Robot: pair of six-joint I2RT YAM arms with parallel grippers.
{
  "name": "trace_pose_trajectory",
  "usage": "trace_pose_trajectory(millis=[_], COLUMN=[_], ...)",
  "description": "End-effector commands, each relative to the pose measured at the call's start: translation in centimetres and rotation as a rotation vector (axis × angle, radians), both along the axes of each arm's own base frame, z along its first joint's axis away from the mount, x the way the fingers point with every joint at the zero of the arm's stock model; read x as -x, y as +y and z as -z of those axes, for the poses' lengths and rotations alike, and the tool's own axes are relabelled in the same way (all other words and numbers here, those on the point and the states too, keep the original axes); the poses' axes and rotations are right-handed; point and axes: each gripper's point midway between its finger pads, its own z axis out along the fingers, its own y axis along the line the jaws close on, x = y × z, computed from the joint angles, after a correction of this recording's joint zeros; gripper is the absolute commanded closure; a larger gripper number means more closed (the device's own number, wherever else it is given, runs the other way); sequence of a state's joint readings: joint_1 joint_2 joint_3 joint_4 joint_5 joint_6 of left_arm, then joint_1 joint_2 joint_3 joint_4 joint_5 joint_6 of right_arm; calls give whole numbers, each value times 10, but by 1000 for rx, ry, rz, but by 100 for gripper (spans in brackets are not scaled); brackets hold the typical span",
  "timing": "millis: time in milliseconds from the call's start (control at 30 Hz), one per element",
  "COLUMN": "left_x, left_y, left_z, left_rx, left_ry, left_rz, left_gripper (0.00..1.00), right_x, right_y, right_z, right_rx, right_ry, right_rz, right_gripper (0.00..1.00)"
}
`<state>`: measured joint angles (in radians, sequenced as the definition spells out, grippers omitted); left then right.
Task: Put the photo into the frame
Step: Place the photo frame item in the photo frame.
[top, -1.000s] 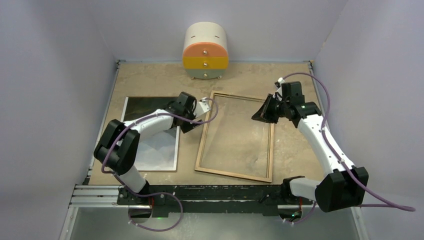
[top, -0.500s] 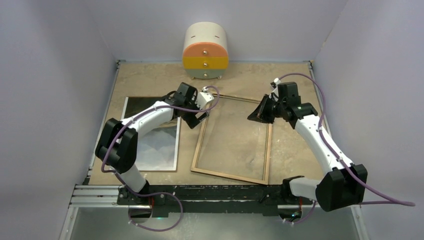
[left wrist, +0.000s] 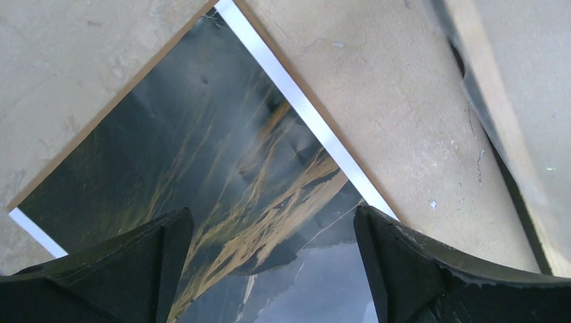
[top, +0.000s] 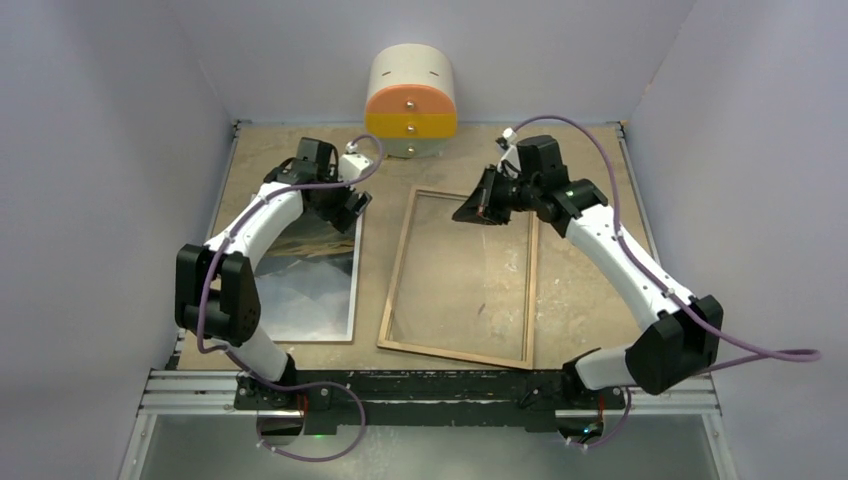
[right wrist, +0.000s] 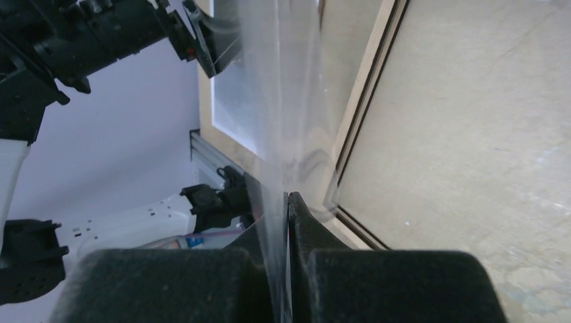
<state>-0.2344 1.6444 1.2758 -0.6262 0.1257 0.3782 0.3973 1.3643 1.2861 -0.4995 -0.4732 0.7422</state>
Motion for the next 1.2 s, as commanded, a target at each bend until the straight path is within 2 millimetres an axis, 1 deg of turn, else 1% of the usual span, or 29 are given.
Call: trace_pose_trajectory(millis=[0,67,133,167,200,300,367,400,433,500,567,633,667,733,767,833,900,967,1033,1100,1167], left_x=[-2,-2,-1,-2,-2,-2,-1,0,1,4,6,7,9,12,17,24,33,40,44,46,46], left_y=[7,11,15,17,18,23,26,26,26,26,27,28,29,29,28,24,17,7,0,-7,-11], left_z=[-42,-49,-54,-57,-58,-61,-61,-59,-58,-55,-51,-46,-42,-29,-18,2,19,31,37,41,44], left_rx=[41,36,26,22,17,-6,-12,-14,-14,-14,-20,-31,-37,-45,-58,-88,-138,-194,-277,-276,-276], left_ry=[-74,-90,-95,-101,-106,-130,-132,-128,-125,-115,-109,-103,-96,-76,-54,-24,-15,-26,-60,-51,-46], left_rz=[0,-9,-14,-17,-20,-27,-34,-34,-33,-28,-25,-17,-13,-1,6,27,58,92,107,120,129], left_gripper=[4,4,4,4,4,4,4,4,4,4,4,4,4,4,3,3,3,3,3,3,3], right_x=[5,10,9,9,10,10,10,10,11,13,12,8,5,5,5,3,3,2,-1,-1,3], right_y=[26,31,33,34,35,34,34,34,34,32,26,16,8,-2,-7,-19,-25,-29,-38,-42,-46], right_z=[-32,-47,-67,-72,-74,-70,-73,-71,-65,-46,-22,5,18,41,53,79,98,112,126,138,153], right_rx=[-109,-147,-186,-195,-202,-230,-261,-263,-259,-248,-243,-224,-201,-204,-211,-169,-136,-97,-16,18,53], right_ry=[-6,0,-38,-46,-42,-6,-3,2,14,40,71,95,101,120,136,149,151,150,160,178,207], right_rz=[-73,-103,-108,-111,-114,-117,-117,-116,-116,-107,-86,-54,-25,-20,-13,21,24,21,39,44,50], right_gripper=[100,100,100,100,100,100,100,100,100,100,100,100,100,100,100,100,100,99,86,70,61])
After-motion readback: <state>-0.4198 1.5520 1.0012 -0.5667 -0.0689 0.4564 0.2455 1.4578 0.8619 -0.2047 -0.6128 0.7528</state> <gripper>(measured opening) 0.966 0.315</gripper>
